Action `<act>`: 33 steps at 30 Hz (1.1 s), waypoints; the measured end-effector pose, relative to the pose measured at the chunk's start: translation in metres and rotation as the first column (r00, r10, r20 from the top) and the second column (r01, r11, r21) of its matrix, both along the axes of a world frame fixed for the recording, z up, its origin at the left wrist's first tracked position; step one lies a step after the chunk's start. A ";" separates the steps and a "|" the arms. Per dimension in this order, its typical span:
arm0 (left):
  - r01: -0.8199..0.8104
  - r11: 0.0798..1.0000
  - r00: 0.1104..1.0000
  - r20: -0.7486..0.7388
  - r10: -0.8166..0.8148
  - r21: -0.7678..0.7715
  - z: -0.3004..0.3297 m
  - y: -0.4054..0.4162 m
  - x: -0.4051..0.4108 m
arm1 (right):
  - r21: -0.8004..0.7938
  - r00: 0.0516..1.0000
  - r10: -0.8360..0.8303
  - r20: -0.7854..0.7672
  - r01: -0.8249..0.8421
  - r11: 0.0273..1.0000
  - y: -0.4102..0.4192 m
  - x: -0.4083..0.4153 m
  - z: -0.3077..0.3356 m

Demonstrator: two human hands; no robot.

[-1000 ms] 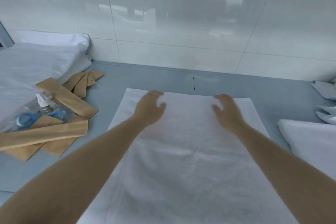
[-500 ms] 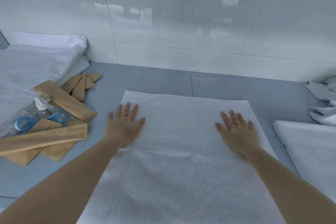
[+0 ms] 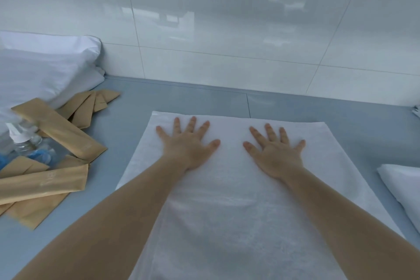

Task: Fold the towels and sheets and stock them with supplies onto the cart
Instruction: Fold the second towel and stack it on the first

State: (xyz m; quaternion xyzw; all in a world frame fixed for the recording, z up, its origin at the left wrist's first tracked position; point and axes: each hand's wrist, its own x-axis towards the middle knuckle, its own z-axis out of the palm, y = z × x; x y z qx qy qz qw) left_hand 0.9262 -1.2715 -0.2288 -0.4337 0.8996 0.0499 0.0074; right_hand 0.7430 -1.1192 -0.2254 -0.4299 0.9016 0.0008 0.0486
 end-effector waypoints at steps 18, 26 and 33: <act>-0.093 0.996 0.996 -0.008 0.093 -0.012 0.016 -0.064 -0.012 | 0.048 0.970 -0.244 0.006 0.243 0.969 0.039 -0.129 0.017; 0.165 0.986 0.984 -0.079 -0.163 0.019 0.015 0.061 -0.013 | -0.014 0.988 0.117 0.097 -0.116 0.993 0.028 0.034 0.014; 0.114 0.993 0.992 -0.060 -0.112 0.021 0.005 0.085 0.011 | -0.045 0.995 0.097 0.013 -0.096 0.994 0.041 0.071 0.004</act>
